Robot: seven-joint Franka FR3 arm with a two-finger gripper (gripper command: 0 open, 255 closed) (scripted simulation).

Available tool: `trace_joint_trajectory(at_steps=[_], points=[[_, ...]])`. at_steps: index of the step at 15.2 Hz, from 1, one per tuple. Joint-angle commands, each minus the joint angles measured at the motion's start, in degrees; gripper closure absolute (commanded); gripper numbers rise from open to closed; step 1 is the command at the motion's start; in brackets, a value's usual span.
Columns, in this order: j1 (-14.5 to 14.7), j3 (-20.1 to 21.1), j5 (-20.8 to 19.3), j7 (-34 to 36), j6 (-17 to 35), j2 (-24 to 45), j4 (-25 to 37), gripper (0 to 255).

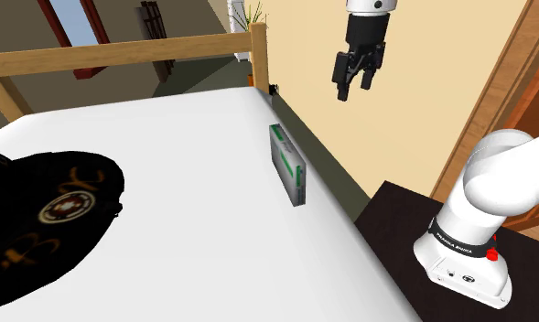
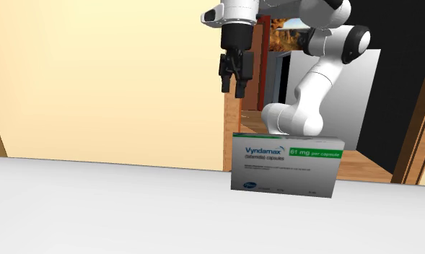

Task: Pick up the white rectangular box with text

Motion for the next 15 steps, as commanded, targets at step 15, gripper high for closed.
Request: trace_joint_trajectory(at_steps=[15], points=[[-7.0,27.9,6.1,44.6,5.5,20.0,16.1,0]])
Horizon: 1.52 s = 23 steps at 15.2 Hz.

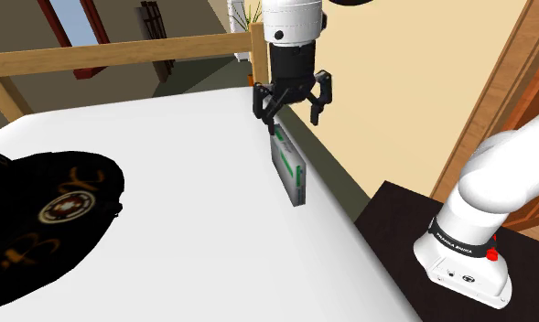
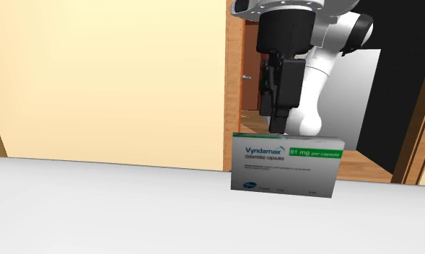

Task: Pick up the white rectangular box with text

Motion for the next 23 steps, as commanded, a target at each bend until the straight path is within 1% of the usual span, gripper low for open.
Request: trace_joint_trajectory(at_steps=[1,8,10,11,20,23], points=[[-1.5,3.5,-1.0,5.3,1.1,4.1,3.0,0],[-1.0,4.2,-0.4,5.2,6.3,3.8,-2.6,0],[-1.0,4.3,-0.4,5.2,6.8,3.7,-3.0,0],[-1.0,4.3,-0.3,5.2,6.8,3.7,-3.1,255],[-1.0,4.3,-0.4,5.2,6.8,3.8,-3.0,255],[-1.2,3.9,-0.6,5.2,4.5,3.8,-0.7,255]])
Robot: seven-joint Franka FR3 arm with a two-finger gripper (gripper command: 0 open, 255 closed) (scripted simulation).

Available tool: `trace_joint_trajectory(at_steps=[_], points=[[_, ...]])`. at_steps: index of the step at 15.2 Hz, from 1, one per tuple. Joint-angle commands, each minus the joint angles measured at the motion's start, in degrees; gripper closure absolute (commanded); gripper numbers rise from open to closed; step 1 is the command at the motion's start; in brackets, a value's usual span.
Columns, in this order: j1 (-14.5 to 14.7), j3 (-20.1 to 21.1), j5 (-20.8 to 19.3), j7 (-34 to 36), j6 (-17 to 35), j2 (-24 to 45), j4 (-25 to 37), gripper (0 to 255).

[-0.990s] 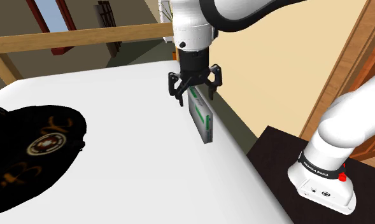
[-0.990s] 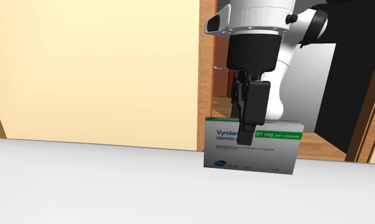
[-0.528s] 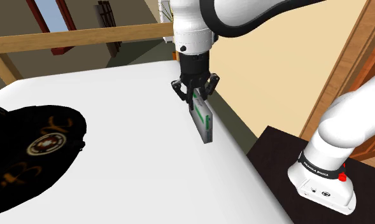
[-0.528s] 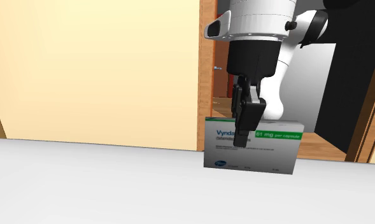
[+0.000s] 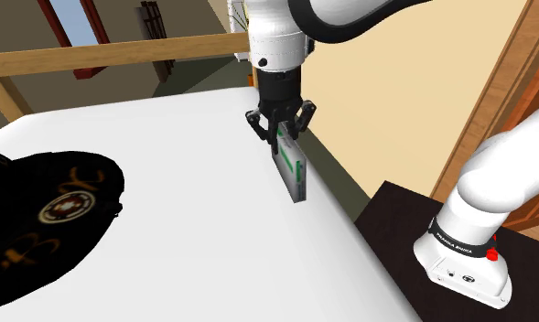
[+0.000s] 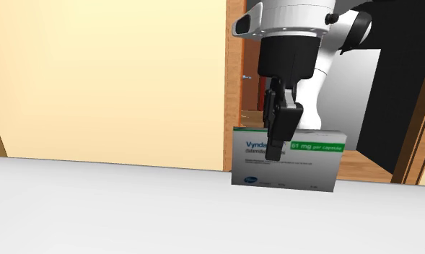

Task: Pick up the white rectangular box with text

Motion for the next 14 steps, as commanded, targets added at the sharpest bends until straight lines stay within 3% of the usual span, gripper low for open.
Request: trace_joint_trajectory(at_steps=[1,14], points=[[-0.2,-0.2,-0.2,0.0,-1.4,0.2,1.6,255],[-1.0,-0.9,-1.5,0.5,-9.8,1.7,11.3,255]])
